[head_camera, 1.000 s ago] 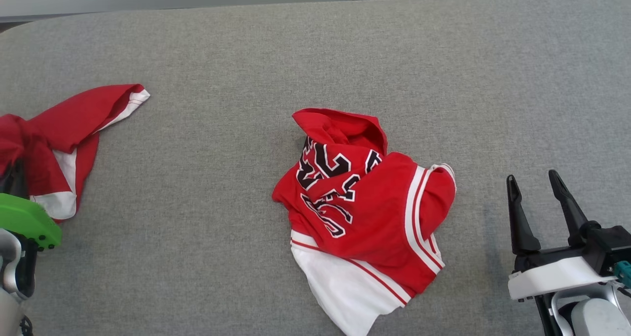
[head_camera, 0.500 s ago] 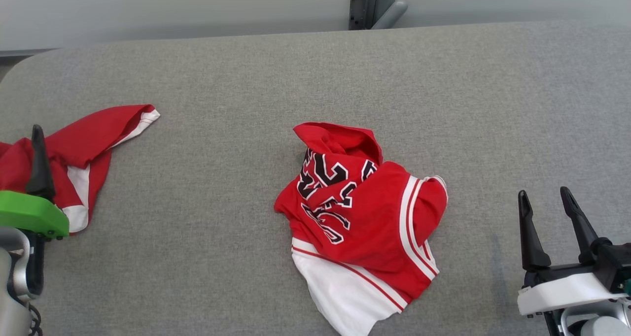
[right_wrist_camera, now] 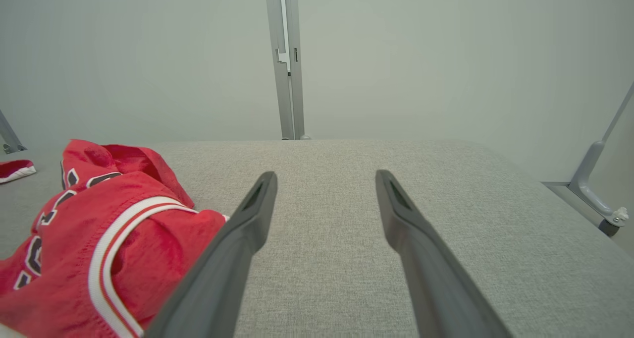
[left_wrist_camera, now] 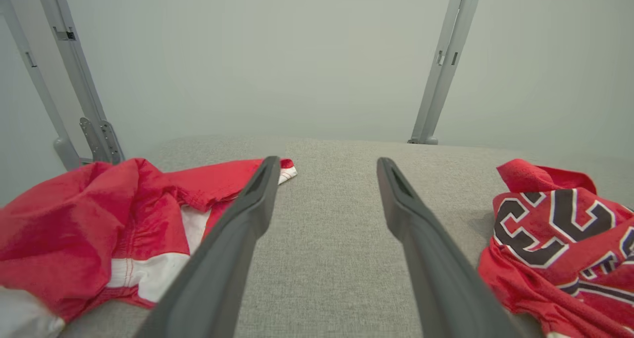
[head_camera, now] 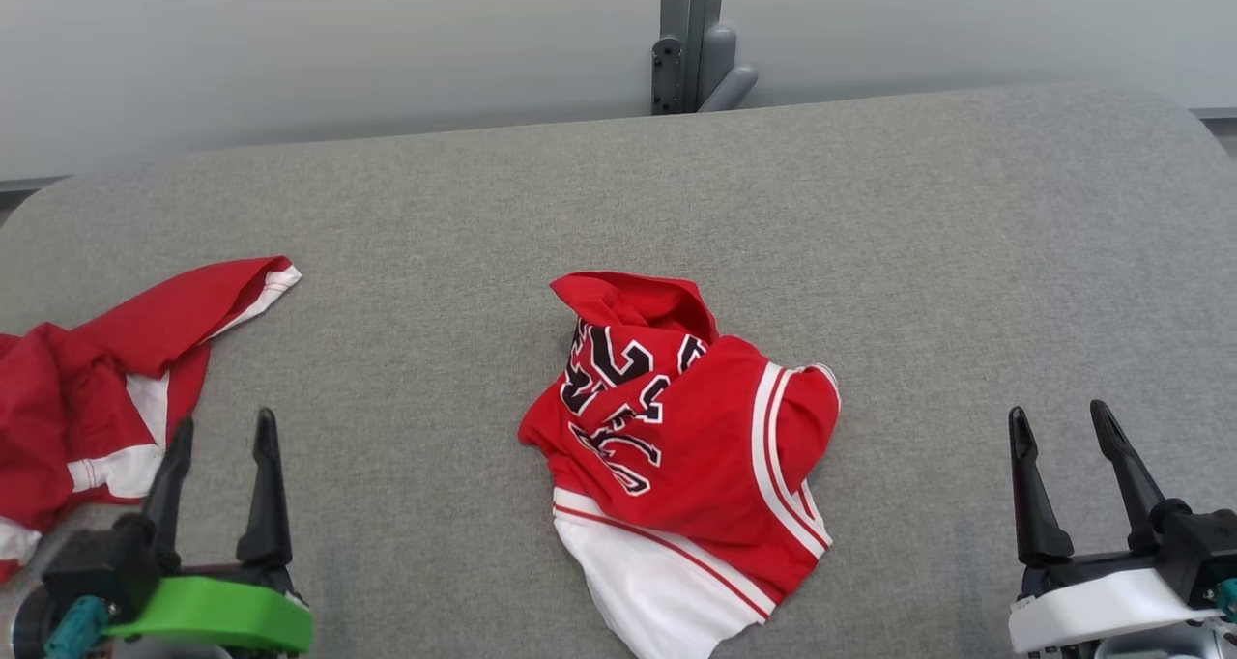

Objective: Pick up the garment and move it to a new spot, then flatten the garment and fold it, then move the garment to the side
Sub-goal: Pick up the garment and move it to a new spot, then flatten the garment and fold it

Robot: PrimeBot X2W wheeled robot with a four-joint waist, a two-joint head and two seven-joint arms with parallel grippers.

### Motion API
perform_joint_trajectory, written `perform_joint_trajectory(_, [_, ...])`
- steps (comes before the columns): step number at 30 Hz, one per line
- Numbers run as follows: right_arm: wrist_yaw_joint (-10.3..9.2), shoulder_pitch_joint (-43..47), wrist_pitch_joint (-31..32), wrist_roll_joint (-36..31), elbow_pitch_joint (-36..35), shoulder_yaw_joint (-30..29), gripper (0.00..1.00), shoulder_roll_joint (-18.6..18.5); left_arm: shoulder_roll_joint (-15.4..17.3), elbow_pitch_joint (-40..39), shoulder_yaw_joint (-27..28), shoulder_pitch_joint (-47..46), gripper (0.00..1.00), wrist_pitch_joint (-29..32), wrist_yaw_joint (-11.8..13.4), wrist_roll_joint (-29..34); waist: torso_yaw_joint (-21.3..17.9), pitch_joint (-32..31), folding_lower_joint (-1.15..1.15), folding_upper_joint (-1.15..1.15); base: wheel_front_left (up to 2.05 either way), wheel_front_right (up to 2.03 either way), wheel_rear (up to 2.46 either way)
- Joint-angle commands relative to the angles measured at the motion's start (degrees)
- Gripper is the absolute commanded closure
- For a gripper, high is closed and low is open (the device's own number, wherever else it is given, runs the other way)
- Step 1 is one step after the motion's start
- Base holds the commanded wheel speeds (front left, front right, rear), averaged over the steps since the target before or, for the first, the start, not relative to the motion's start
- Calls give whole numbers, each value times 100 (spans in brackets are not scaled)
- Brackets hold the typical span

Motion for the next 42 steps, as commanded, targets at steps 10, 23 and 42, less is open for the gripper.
perform_joint_trajectory(10, [1, 304, -3, -76, 105, -39, 0, -12, -614, 223, 579, 739, 0, -3, -861, 927, -184, -404, 0, -1, 0, 0, 0])
perform_joint_trajectory(23, [1, 255, -3, -64, 166, 2, 0, -22, -708, 183, 639, 724, 0, -3, -940, 1077, -114, -425, 0, -1, 0, 0, 0])
perform_joint_trajectory(42, [1, 147, -3, -21, 132, 41, 0, -71, -515, 162, -515, 391, 0, 79, -941, 754, -113, -345, 0, -1, 0, 0, 0])
